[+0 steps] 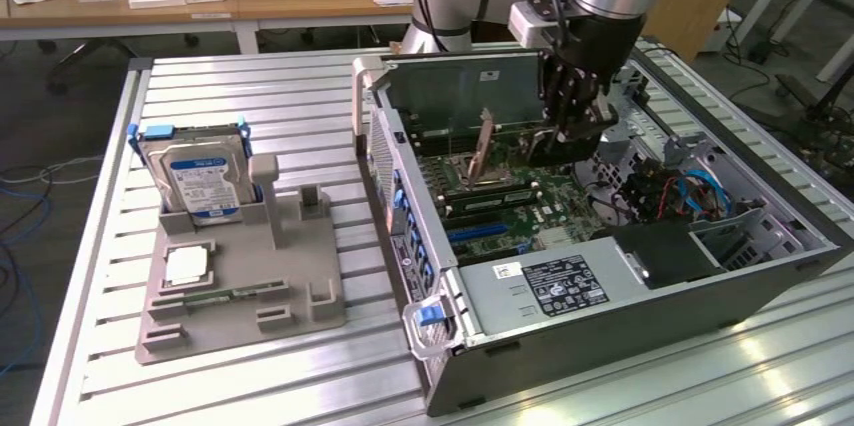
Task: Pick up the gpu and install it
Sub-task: 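Insert the gpu into the slot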
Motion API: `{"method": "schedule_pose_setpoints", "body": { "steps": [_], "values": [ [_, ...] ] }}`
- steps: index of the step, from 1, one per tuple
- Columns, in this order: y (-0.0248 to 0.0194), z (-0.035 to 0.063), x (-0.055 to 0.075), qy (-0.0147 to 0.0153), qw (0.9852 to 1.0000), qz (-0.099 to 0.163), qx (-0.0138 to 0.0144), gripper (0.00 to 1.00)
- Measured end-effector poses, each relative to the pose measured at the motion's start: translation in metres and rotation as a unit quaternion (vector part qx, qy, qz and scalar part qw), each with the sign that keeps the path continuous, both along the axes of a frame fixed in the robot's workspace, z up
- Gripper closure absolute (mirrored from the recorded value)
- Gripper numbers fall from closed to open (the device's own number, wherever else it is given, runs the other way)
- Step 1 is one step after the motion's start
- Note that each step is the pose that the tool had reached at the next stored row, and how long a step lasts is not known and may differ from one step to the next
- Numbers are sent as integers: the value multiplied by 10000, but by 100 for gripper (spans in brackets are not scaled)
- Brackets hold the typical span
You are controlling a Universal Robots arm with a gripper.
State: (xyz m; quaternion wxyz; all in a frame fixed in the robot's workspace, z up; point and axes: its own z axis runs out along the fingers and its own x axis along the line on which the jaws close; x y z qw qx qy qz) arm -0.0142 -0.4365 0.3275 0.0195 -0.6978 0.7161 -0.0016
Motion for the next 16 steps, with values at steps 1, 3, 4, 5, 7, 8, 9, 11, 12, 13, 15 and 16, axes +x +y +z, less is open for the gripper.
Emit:
{"method": "schedule_pose_setpoints", "body": {
  "steps": [1,3,4,5,7,8,9,11,12,13,15,16],
  "values": [
    [0,-11,0,0,10000,0,0,73],
    [-1,-39,1,0,10000,1,0,73],
    [-1,-52,1,0,10000,1,-1,73],
    [0,-66,1,0,10000,1,0,73],
    [-1,-88,1,0,10000,1,0,73],
    [-1,-88,1,0,10000,1,-1,73],
    [-1,-88,1,1,10000,1,-1,73],
    [-1,-89,0,1,10000,1,-1,73],
    [-1,-89,0,0,10000,1,-1,73],
    [-1,-89,0,0,10000,1,-1,73],
    [0,-99,1,-1,10000,1,2,73],
    [-1,-105,1,0,10000,1,1,73]
  ]
}}
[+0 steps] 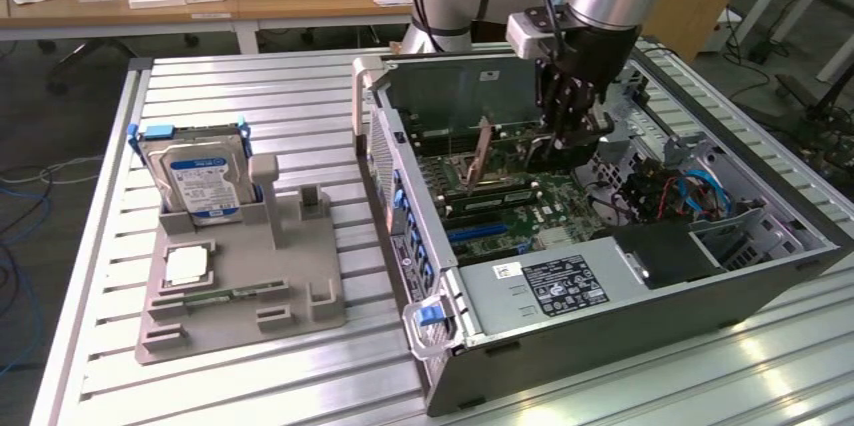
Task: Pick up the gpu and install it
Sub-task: 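Insert the gpu into the slot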
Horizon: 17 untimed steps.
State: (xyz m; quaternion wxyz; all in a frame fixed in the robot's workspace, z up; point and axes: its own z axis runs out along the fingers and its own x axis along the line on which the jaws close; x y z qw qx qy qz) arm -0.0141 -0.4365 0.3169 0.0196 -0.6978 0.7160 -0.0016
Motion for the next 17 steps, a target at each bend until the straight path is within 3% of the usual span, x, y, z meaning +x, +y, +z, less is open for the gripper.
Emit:
{"method": "schedule_pose_setpoints", "body": {
  "steps": [11,17],
  "values": [
    [-2,-51,-1,0,10000,0,-1,73],
    [-66,-58,-6,0,10000,13,-1,73]
  ]
}}
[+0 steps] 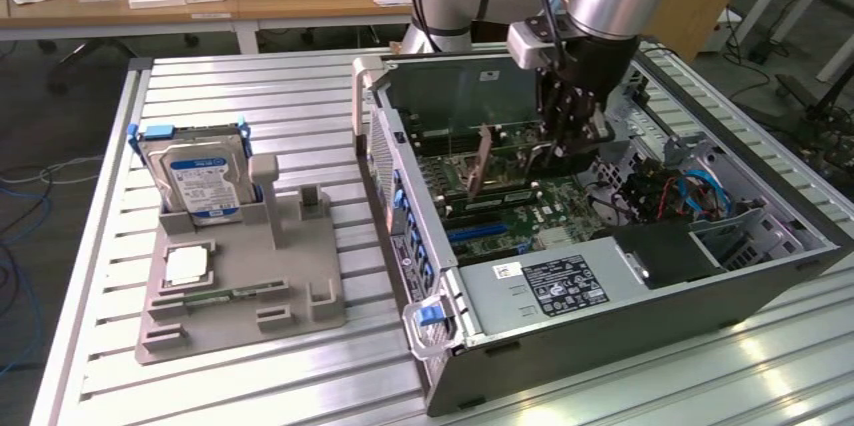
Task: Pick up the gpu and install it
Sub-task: 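Insert the gpu into the slot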
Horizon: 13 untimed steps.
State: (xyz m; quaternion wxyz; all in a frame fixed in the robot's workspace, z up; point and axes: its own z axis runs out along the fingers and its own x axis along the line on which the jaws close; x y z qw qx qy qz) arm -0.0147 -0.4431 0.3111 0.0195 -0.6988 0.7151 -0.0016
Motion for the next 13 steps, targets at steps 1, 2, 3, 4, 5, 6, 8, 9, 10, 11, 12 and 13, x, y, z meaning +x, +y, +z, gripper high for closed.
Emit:
{"method": "schedule_pose_setpoints", "body": {
  "steps": [1,2,3,4,5,6,8,9,10,11,12,13],
  "values": [
    [-9,-1,-3,0,10000,0,0,73],
    [-18,-2,-5,0,10000,0,0,73],
    [-27,-3,-6,0,10000,2,0,73],
    [-35,-5,-7,0,10000,2,0,73],
    [-39,-6,-10,0,10000,3,0,73],
    [-41,-8,-16,0,10000,3,0,73],
    [-41,-11,-49,0,10000,4,0,73],
    [-42,-14,-83,-1,10000,3,0,73],
    [-45,-18,-85,0,10000,4,0,73],
    [-48,-21,-86,0,10000,4,0,73],
    [-53,-29,-88,0,10000,4,0,73],
    [-58,-38,-89,0,10000,4,0,73]
  ]
}}
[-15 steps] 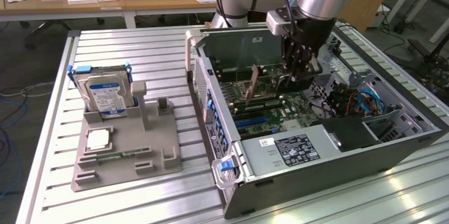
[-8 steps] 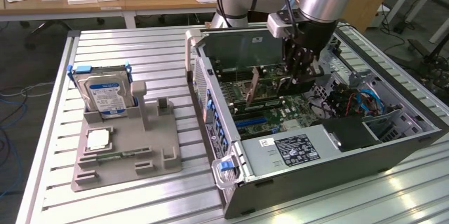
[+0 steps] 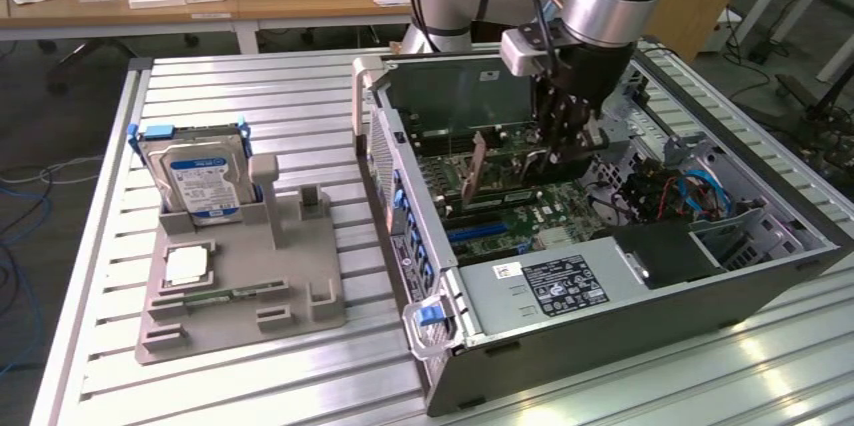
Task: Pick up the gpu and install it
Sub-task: 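Insert the gpu into the slot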
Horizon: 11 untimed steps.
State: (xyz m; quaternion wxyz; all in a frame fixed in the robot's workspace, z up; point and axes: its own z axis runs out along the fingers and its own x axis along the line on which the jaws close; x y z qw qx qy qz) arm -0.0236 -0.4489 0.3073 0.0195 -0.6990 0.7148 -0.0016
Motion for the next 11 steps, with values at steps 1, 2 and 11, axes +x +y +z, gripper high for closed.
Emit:
{"method": "schedule_pose_setpoints", "body": {
  "steps": [1,2,11],
  "values": [
    [-2,-11,-1,0,10000,0,0,73],
    [-3,-24,-4,0,10000,0,0,73],
    [-10,-111,-36,0,10000,0,0,73]
  ]
}}
